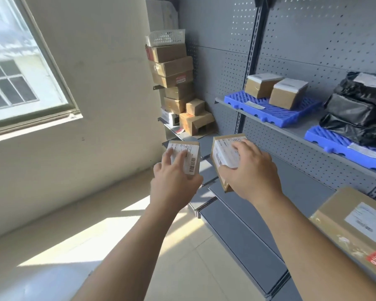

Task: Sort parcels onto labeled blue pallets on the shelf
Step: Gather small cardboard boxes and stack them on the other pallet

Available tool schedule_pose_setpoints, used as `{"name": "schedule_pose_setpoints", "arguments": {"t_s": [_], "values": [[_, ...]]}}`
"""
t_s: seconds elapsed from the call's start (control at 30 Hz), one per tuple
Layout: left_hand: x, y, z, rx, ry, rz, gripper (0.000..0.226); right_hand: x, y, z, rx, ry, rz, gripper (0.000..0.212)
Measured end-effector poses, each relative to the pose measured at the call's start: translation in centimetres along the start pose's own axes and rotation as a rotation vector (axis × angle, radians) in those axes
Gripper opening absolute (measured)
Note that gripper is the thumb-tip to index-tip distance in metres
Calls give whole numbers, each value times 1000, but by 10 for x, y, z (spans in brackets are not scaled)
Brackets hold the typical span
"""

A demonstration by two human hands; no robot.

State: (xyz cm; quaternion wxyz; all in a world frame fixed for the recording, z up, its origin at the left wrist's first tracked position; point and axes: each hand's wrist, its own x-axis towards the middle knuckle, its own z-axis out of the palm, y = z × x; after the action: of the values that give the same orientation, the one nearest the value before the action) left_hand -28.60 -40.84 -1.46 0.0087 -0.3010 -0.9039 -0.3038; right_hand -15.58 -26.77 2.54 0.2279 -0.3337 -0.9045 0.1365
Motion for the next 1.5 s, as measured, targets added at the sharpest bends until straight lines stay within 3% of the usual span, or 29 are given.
{"name": "schedule_pose_setpoints", "arguments": {"t_s": [0.57, 0.77, 1.2, 1.5], "values": [[235, 37, -4, 39, 193, -4, 71, 258, -22, 35, 192, 115, -170, 64], [317, 44, 10, 12, 163, 2, 74, 323, -8, 46, 204, 150, -136, 62], [498, 73, 54, -79, 31, 317, 73, 441, 8, 60, 54, 346, 126, 63], [547, 134, 94, -234, -78, 590, 71, 454, 38, 40, -100, 499, 389, 65]]}}
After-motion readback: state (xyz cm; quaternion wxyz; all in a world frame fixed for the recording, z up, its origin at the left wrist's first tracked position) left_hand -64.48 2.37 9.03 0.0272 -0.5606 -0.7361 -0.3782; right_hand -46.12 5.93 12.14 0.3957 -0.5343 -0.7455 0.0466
